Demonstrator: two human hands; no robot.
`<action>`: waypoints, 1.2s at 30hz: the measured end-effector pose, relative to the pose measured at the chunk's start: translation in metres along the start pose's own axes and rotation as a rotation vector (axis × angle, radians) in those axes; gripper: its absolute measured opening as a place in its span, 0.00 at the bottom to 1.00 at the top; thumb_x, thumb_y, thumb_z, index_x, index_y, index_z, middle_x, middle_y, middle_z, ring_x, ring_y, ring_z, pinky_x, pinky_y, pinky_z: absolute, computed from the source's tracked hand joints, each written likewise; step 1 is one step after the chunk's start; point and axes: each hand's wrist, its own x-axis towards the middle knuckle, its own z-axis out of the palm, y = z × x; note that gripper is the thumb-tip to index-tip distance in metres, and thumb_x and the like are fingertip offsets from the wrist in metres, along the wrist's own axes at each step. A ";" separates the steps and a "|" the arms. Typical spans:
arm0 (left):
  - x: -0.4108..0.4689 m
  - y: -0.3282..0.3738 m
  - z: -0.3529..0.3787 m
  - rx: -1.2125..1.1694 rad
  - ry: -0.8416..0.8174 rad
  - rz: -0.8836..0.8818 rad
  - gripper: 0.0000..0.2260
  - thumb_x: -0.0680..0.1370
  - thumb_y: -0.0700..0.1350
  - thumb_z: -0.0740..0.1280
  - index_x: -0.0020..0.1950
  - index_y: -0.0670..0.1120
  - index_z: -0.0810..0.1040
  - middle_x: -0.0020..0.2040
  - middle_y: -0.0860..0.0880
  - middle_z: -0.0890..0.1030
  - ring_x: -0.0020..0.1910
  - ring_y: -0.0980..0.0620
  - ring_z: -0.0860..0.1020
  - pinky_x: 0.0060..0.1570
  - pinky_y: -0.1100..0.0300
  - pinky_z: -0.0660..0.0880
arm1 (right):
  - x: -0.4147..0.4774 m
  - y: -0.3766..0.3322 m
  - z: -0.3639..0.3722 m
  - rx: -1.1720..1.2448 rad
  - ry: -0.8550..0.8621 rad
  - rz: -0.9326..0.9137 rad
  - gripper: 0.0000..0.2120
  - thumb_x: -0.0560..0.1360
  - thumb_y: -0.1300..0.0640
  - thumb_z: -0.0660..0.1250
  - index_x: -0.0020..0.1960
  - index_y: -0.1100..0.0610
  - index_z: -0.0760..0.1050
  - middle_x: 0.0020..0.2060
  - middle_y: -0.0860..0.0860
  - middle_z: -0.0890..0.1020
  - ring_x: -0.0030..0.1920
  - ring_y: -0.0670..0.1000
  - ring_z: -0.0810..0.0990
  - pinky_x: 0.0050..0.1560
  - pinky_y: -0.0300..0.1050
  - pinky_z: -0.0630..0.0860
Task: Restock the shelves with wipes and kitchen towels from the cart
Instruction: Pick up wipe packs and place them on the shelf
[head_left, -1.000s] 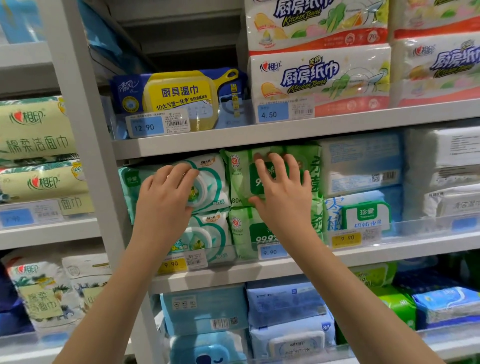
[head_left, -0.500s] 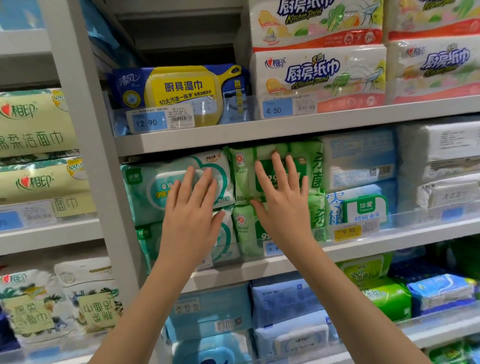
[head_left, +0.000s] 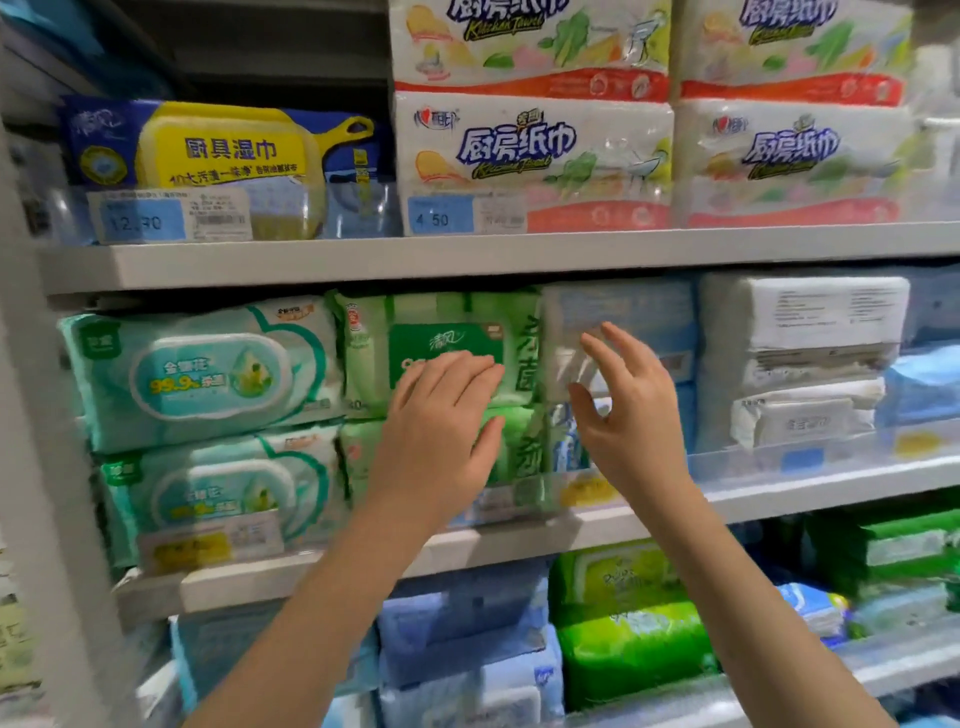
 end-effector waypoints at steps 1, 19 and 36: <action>0.007 0.010 0.010 0.000 0.007 -0.009 0.20 0.75 0.48 0.60 0.62 0.41 0.78 0.59 0.46 0.79 0.61 0.47 0.72 0.63 0.49 0.67 | 0.002 0.013 -0.004 -0.013 0.006 -0.004 0.20 0.70 0.58 0.65 0.61 0.61 0.77 0.63 0.61 0.76 0.61 0.64 0.75 0.59 0.61 0.73; 0.086 0.083 0.073 0.482 0.027 -0.333 0.17 0.69 0.47 0.71 0.54 0.41 0.75 0.50 0.44 0.76 0.46 0.44 0.73 0.45 0.51 0.68 | 0.030 0.105 -0.035 -0.233 0.137 -0.231 0.19 0.71 0.60 0.67 0.62 0.60 0.76 0.60 0.57 0.79 0.55 0.57 0.73 0.47 0.53 0.71; 0.083 0.058 0.074 0.243 0.221 -0.117 0.07 0.71 0.35 0.68 0.48 0.36 0.78 0.43 0.41 0.77 0.37 0.44 0.77 0.42 0.54 0.76 | 0.055 0.092 -0.022 -0.284 0.234 -0.181 0.10 0.73 0.54 0.67 0.53 0.54 0.79 0.48 0.50 0.81 0.49 0.54 0.68 0.45 0.48 0.60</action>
